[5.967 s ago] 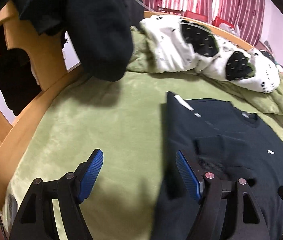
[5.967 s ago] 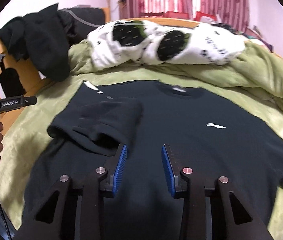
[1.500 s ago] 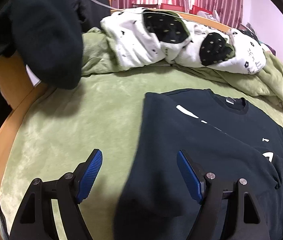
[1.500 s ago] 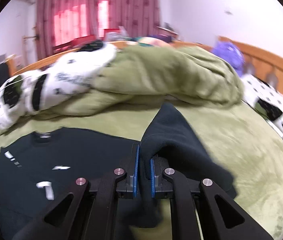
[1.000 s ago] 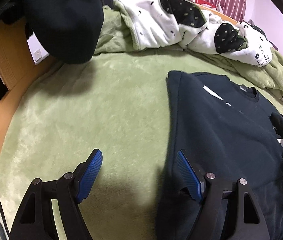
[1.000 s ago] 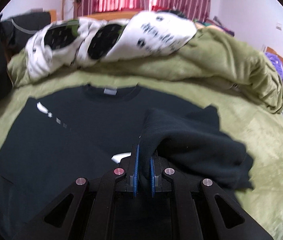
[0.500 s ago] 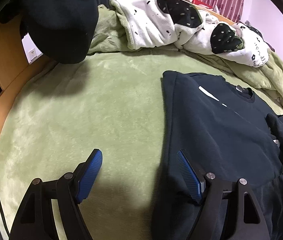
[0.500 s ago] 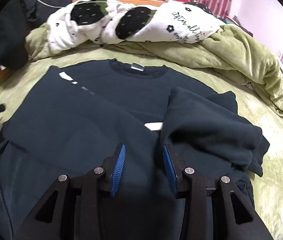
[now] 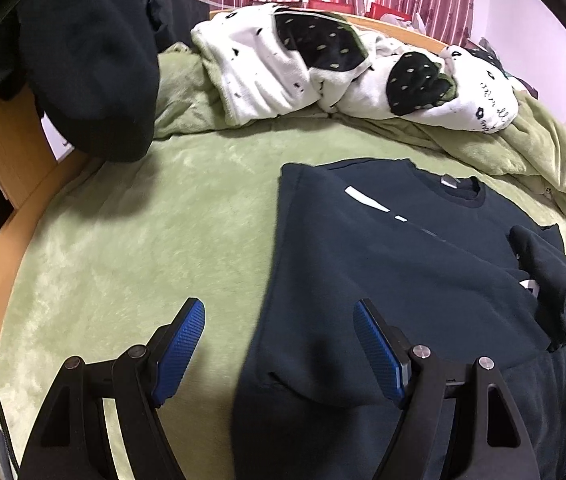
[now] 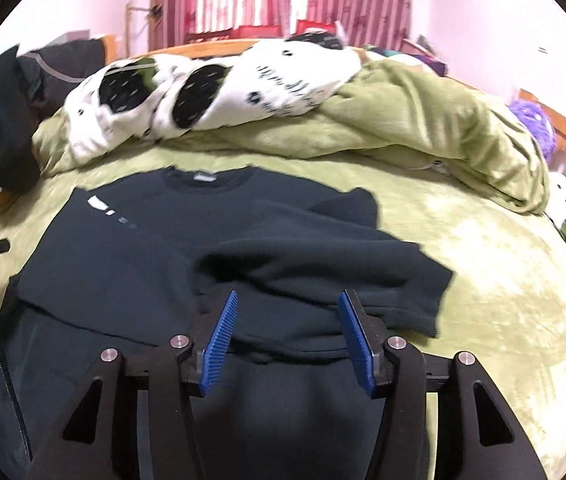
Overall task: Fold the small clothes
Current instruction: 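Carry the cuff across the chest toward the first sleeve with the right tool, release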
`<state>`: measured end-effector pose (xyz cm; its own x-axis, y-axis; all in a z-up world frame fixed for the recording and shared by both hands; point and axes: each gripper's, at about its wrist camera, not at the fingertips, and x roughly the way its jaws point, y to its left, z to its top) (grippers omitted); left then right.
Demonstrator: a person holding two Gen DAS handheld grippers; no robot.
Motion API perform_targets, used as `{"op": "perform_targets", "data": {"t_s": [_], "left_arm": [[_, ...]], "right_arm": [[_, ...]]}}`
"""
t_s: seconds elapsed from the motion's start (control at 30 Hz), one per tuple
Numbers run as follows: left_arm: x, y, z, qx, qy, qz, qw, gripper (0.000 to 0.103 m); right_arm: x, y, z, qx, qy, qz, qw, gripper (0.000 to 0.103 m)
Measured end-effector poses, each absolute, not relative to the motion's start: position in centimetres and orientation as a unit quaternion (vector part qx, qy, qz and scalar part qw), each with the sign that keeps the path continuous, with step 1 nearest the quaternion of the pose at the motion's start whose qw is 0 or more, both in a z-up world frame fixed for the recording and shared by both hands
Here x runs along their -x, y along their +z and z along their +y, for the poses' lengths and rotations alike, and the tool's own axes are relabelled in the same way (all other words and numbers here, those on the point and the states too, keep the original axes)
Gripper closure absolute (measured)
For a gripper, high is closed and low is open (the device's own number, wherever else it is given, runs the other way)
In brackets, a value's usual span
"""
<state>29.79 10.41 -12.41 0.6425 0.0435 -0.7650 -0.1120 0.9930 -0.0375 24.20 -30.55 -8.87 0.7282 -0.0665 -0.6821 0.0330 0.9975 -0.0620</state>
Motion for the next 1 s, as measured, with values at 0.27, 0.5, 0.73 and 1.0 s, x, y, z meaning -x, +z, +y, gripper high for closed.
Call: {"op": "perform_targets", "data": {"t_s": [0.27, 0.5, 0.73, 1.0], "left_arm": [[-30.8, -11.3, 6.6, 0.023, 0.034, 0.406, 0.913, 0.028], [-32.0, -12.0, 5.7, 0.023, 0.035, 0.406, 0.913, 0.028], [-33.0, -14.0, 5.7, 0.013, 0.046, 0.414, 0.909, 0.028], [-33.4, -15.5, 5.4, -0.008, 0.051, 0.421, 0.906, 0.028]], "right_arm": [[-24.1, -9.6, -38.6, -0.007, -0.086, 0.381, 0.921, 0.047], [-25.7, -11.9, -44.1, -0.052, -0.1, 0.401, 0.909, 0.047], [-30.2, -15.8, -46.2, -0.088, -0.078, 0.424, 0.898, 0.047], [-33.2, -20.2, -46.8, -0.141, -0.063, 0.446, 0.882, 0.052]]}}
